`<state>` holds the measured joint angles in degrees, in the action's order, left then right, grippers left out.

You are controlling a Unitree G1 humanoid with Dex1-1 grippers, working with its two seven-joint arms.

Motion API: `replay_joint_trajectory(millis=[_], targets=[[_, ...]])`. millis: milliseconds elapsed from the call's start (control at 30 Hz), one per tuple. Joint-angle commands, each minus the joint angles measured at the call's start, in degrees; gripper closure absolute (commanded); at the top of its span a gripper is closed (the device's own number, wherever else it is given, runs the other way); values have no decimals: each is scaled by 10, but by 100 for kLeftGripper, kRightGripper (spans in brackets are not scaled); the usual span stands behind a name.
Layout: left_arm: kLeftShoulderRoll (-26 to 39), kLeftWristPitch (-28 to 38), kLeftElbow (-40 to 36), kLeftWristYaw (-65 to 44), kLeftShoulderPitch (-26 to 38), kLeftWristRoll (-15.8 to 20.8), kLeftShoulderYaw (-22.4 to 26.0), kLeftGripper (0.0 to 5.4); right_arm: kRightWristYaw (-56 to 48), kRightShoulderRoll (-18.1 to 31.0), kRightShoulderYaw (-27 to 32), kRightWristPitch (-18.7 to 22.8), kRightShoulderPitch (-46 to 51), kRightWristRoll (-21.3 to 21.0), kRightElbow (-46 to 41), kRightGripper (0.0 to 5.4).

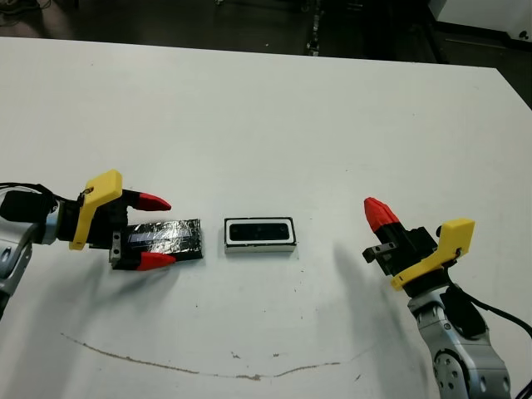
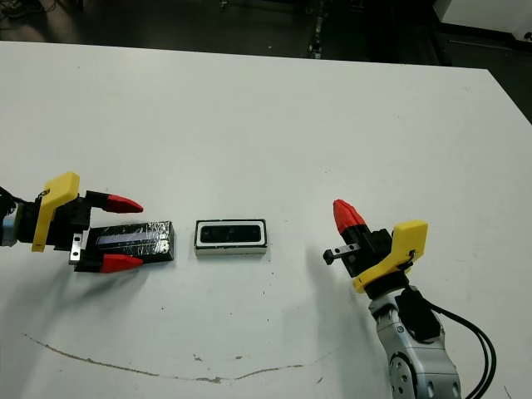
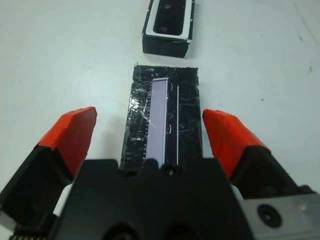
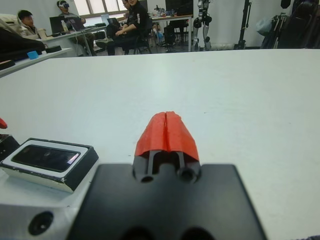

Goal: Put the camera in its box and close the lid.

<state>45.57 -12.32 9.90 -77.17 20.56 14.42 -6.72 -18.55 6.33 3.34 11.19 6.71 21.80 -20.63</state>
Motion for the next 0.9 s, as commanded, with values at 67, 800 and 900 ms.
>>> replay_joint_trajectory(millis=[67,800,900], targets=[[28,-21,-2,-34,15,-17,-25,96,-2,8,6,0,0,2,5,540],[15,58,40,-29,18,-36,-21,224,2,8,9,0,1,4,3,540],[4,46,46,-21,13,-21,-9,224,3,7,8,2,2,5,2,540]])
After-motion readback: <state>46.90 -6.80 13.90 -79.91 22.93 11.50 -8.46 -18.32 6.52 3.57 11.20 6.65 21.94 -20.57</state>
